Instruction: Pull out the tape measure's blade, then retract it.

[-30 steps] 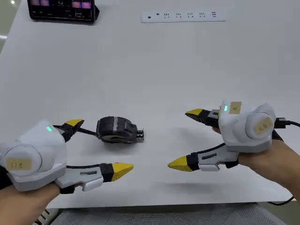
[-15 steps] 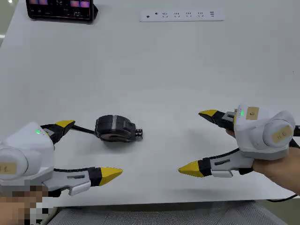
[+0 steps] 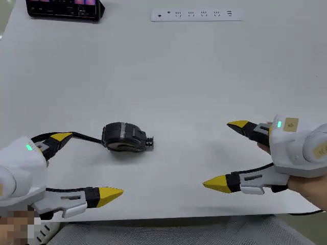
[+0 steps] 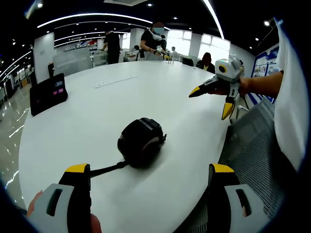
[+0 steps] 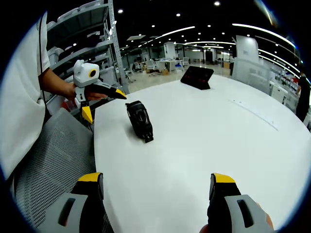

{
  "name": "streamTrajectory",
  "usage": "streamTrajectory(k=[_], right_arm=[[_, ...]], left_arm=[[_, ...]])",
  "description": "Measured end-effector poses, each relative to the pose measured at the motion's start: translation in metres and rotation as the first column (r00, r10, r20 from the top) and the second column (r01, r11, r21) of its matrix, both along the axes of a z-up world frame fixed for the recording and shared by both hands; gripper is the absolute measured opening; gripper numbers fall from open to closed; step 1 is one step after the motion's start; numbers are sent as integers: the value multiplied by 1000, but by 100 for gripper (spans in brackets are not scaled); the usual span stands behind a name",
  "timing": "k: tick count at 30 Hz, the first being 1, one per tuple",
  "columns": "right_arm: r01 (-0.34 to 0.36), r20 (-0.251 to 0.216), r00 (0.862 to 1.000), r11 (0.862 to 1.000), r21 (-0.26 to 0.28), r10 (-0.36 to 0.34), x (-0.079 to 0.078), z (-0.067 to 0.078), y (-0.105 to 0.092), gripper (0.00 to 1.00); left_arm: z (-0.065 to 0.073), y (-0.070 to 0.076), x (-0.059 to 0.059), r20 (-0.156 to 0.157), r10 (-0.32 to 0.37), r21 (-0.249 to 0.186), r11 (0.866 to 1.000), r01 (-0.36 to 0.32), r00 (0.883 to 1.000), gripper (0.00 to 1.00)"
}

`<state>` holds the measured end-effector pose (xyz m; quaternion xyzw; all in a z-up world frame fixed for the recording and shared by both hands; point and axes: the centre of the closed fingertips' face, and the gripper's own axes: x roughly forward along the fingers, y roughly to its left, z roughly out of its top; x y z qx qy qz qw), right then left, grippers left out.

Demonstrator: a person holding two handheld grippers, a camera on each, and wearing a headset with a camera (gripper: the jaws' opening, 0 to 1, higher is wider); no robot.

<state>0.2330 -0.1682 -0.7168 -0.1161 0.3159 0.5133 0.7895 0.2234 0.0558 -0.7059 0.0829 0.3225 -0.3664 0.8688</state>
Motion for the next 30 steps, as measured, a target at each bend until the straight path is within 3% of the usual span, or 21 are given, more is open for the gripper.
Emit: streamTrajectory(k=[12, 19, 23, 24, 30], right_arm=[[36, -18, 999, 999, -19, -36, -9, -2, -21, 89], [56, -20, 998, 998, -26, -56, -9, 2, -31, 89], [60, -24, 998, 998, -31, -61, -10, 0, -35, 89], [62, -25, 998, 998, -33, -62, -10, 0, -36, 89], [64, -30, 997, 997, -36, -65, -12, -2, -38, 89]], left_arm=[[0, 10, -8, -13, -17, 14, 1000, 17, 1000, 99], [0, 12, -8, -17, -24, 14, 1000, 24, 1000, 99], [-1, 14, -7, -7, -27, 34, 999, 27, 1000, 99], [-2, 11, -10, -30, -36, 19, 999, 36, 999, 99], [-5, 11, -12, -31, -43, 29, 999, 44, 999, 99]])
